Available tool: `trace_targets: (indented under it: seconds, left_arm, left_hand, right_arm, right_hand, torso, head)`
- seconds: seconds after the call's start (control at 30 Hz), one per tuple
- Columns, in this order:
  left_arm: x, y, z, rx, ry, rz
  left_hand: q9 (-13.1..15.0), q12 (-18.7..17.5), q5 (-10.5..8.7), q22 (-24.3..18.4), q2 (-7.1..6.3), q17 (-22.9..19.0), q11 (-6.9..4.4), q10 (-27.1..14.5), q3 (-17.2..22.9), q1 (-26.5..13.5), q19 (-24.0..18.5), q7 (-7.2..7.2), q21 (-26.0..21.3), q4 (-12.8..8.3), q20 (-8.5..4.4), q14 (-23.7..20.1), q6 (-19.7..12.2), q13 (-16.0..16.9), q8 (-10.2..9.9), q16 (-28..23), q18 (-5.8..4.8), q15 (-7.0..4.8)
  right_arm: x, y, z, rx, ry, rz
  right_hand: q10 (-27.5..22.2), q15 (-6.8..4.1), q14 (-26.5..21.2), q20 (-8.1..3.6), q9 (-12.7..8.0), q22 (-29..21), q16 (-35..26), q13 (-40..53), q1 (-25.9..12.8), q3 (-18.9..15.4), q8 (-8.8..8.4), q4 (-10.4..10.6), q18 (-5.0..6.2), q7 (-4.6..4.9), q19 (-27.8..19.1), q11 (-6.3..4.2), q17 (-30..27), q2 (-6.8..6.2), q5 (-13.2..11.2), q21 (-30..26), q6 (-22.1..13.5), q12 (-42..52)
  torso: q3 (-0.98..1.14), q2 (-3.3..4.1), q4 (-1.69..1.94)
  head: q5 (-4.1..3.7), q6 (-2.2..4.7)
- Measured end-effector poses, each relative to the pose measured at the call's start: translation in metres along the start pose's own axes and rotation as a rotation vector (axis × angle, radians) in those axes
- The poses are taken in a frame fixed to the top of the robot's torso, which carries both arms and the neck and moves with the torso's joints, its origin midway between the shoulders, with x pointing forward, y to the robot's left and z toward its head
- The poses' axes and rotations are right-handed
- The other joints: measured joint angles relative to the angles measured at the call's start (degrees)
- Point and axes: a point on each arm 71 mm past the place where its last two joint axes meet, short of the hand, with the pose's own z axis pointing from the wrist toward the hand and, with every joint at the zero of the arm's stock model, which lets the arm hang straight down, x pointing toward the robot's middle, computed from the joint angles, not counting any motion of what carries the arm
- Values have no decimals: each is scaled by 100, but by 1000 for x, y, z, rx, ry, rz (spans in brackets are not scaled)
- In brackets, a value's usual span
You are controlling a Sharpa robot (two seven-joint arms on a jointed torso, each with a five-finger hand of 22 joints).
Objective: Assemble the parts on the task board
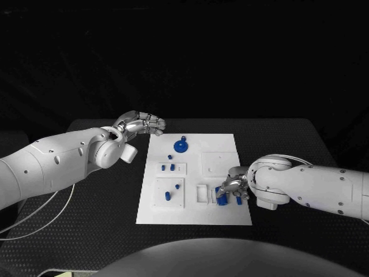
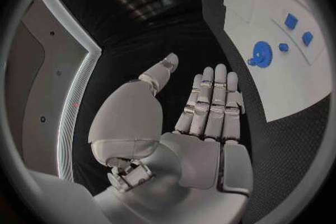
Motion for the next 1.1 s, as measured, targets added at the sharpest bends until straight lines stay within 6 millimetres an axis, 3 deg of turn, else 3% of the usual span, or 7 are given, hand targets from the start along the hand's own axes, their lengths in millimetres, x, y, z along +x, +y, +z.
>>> trace_targets:
  seconds: [0.43, 0.6, 0.8, 1.1]
  left_arm:
    - [-1, 0, 0, -1, 0, 0]
    - [-1, 0, 0, -1, -1, 0]
    - [-2, 1, 0, -2, -3, 0]
    - [-3, 1, 0, -3, -3, 0]
  left_hand:
    - [-5, 0, 0, -1, 0, -1, 0, 0, 0, 0, 0, 0, 0, 0, 0, 0, 0, -4, 0, 0, 0, 0]
    - [-5, 0, 0, -1, 0, -1, 0, 0, 0, 0, 0, 0, 0, 0, 0, 0, 0, -4, 0, 0, 0, 0]
    - [-5, 0, 0, -2, 0, -2, 0, 0, 1, 0, 0, 0, 0, -1, 0, 0, 0, -4, 0, 0, 0, 0]
    - [-5, 0, 0, -2, 0, 3, 0, 0, -13, 0, 0, 0, 0, 13, 0, 0, 0, -4, 0, 0, 0, 0]
  right_arm:
    - [2, -1, -6, -3, -7, 6]
    - [-8, 0, -15, -12, -22, 18]
    - [-25, 7, -24, -27, -49, 29]
    - [-24, 16, -20, -35, -28, 46]
  right_hand:
    - [21, -8, 11, 1, 9, -1, 0, -1, 8, 78, 22, -30, 0, -38, 0, -20, -36, 8, 0, 1, 54, 0]
    - [61, -7, 11, 4, 19, -1, 22, -12, 6, 129, 22, -11, 0, -57, 3, -21, -58, 5, -17, 22, 73, 0]
    - [62, -6, 12, 23, 35, -1, 22, -18, -94, 150, 39, -6, 1, -45, 21, -19, -77, -95, -17, 22, 85, -1]
    - [62, -5, 12, 23, 28, -1, 22, -18, -137, 156, 15, -1, 3, -44, 21, -19, -91, -137, -16, 22, 86, -1]
  torso:
    - [-2, 1, 1]
    - [-3, 2, 0]
    - [-3, 3, -3]
    - [-1, 9, 0]
  head:
    - [7, 0]
    - [23, 0]
    - [26, 0]
    - [55, 0]
